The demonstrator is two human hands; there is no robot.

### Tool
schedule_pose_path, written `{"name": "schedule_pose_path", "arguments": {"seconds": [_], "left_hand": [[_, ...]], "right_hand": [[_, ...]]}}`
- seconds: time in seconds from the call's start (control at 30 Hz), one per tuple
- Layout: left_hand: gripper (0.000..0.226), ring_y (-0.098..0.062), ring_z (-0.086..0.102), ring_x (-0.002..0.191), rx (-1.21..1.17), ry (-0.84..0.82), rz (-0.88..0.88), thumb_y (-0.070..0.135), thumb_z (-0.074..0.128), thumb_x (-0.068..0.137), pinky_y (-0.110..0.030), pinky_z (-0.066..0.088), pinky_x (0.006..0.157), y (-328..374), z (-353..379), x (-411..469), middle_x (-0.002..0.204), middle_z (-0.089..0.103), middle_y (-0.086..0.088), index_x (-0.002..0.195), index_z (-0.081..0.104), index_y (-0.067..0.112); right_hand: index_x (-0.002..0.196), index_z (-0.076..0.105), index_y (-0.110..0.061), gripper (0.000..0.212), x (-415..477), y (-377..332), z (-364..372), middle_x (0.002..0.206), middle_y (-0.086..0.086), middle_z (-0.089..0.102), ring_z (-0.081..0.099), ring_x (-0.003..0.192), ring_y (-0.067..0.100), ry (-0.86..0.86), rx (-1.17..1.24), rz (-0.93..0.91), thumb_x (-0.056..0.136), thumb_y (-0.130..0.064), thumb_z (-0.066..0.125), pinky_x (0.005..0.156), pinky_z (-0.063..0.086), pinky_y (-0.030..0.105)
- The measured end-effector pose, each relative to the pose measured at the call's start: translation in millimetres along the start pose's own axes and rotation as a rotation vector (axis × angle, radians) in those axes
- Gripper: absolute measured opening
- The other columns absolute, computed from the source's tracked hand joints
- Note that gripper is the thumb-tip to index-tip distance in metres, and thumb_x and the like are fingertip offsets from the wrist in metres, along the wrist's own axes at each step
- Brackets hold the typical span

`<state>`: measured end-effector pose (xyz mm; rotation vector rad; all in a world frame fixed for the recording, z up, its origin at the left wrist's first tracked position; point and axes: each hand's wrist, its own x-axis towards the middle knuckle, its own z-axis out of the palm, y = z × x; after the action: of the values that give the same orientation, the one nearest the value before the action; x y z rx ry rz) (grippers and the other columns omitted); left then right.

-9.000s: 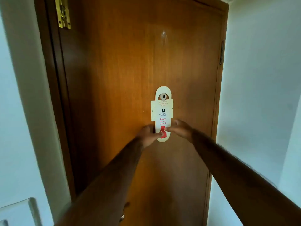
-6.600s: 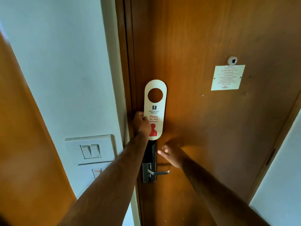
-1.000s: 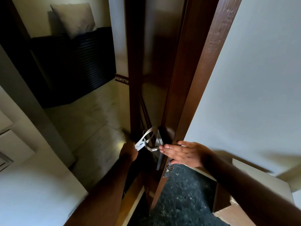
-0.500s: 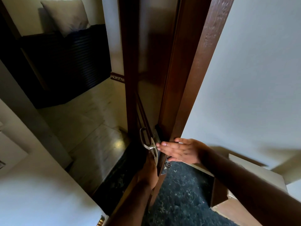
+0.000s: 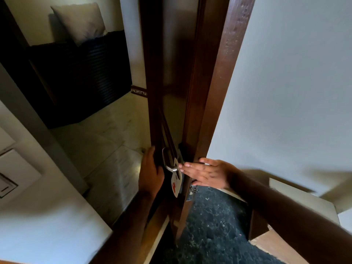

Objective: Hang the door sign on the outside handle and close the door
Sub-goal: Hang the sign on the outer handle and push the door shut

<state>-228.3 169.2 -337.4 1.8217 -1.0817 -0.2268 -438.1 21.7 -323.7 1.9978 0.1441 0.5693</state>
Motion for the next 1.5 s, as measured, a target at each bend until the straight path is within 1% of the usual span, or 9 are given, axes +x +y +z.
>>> {"name": "schedule_pose_path", "arguments": {"seconds": [0.2, 0.33, 0.5, 0.7, 0.9, 1.03, 1.17, 1.3, 1.5], "left_hand": [[0.060, -0.035, 0.030, 0.148, -0.158, 0.381, 0.602, -0.003, 0.054, 0.089, -0.045, 0.028, 0.122, 137.5, -82.2, 39.9, 0.156, 0.032, -0.019, 0.145, 0.036, -0.012], [0.057, -0.051, 0.031, 0.142, 0.136, 0.416, 0.924, 0.004, 0.064, 0.088, -0.059, 0.030, 0.116, 183.3, -109.9, 31.9, 0.147, 0.039, -0.037, 0.136, 0.043, -0.020], [0.054, -0.038, 0.033, 0.147, 0.517, 0.312, 1.160, 0.024, 0.056, 0.098, -0.050, 0.027, 0.121, 187.4, -117.8, 29.0, 0.153, 0.041, -0.021, 0.144, 0.047, -0.004], [0.058, -0.025, 0.032, 0.149, 1.007, 0.439, 1.123, 0.039, 0.041, 0.104, -0.051, 0.018, 0.122, 152.6, -126.8, 48.3, 0.160, 0.034, -0.009, 0.152, 0.038, 0.006], [0.059, -0.025, 0.037, 0.146, 1.156, 0.519, 1.089, 0.045, 0.041, 0.104, -0.053, 0.017, 0.120, 125.5, -158.1, 59.5, 0.159, 0.038, -0.004, 0.152, 0.041, 0.010], [0.062, -0.025, 0.038, 0.146, 1.234, 0.543, 1.040, 0.051, 0.042, 0.103, -0.053, 0.009, 0.121, 111.3, -177.7, 67.4, 0.158, 0.039, -0.004, 0.151, 0.042, 0.011], [0.059, -0.026, 0.039, 0.146, 1.356, 0.540, 1.003, 0.046, 0.044, 0.104, -0.058, 0.007, 0.119, 100.1, -190.9, 71.7, 0.159, 0.038, -0.005, 0.152, 0.040, 0.013], [0.062, -0.031, 0.021, 0.151, 1.455, 0.390, 1.003, 0.018, 0.058, 0.099, -0.055, 0.011, 0.121, 87.4, -191.4, 70.4, 0.163, 0.027, -0.014, 0.155, 0.032, 0.008], [0.066, -0.038, 0.002, 0.154, 1.560, 0.314, 0.605, 0.015, 0.046, 0.098, -0.055, 0.011, 0.124, 92.3, -173.7, 96.1, 0.165, 0.003, -0.024, 0.155, 0.019, -0.003]], "right_hand": [[0.156, 0.035, -0.011, 0.065, 23.1, -7.5, -8.4, 0.165, 0.003, 0.028, 0.021, 0.152, 0.013, 0.041, 0.093, -0.001, 0.107, -0.052, 0.041, 0.125, 0.007, 0.037], [0.158, 0.030, -0.011, 0.064, 46.1, -16.5, -13.4, 0.166, 0.001, 0.026, 0.021, 0.152, 0.011, -0.031, 0.071, -0.041, 0.109, -0.051, 0.034, 0.124, 0.007, 0.037], [0.157, 0.030, -0.005, 0.062, 82.5, -28.8, -21.1, 0.166, 0.009, 0.023, 0.011, 0.155, 0.021, -0.045, 0.066, -0.029, 0.109, -0.045, 0.037, 0.127, 0.001, 0.041], [0.156, 0.034, -0.006, 0.056, 128.9, -50.6, -25.4, 0.166, 0.006, 0.027, 0.010, 0.156, 0.024, -0.137, 0.131, -0.053, 0.109, -0.036, 0.040, 0.126, -0.007, 0.045], [0.160, 0.020, -0.007, 0.063, 125.6, -75.9, -34.2, 0.170, 0.011, 0.008, -0.011, 0.155, 0.033, -0.293, 0.253, -0.138, 0.107, -0.041, 0.027, 0.125, -0.007, 0.049], [0.159, 0.025, -0.010, 0.070, 108.7, -76.3, -23.0, 0.167, 0.014, 0.020, 0.002, 0.155, 0.032, -0.385, 0.485, -0.112, 0.104, -0.052, 0.036, 0.125, -0.007, 0.047], [0.149, 0.045, -0.009, 0.067, 127.5, -56.3, 7.7, 0.156, 0.017, 0.043, 0.033, 0.148, 0.033, -0.441, 0.685, 0.204, 0.100, -0.053, 0.048, 0.124, 0.020, 0.048], [0.155, 0.034, -0.002, 0.079, 159.5, -50.7, 43.8, 0.161, 0.021, 0.032, 0.028, 0.150, 0.035, -0.503, 0.930, 0.308, 0.095, -0.054, 0.037, 0.121, 0.029, 0.051], [0.160, 0.014, -0.005, 0.084, 188.4, -61.6, 86.1, 0.167, 0.015, 0.007, 0.006, 0.155, 0.029, -0.465, 0.986, 0.181, 0.099, -0.060, 0.031, 0.121, -0.003, 0.036]]}}
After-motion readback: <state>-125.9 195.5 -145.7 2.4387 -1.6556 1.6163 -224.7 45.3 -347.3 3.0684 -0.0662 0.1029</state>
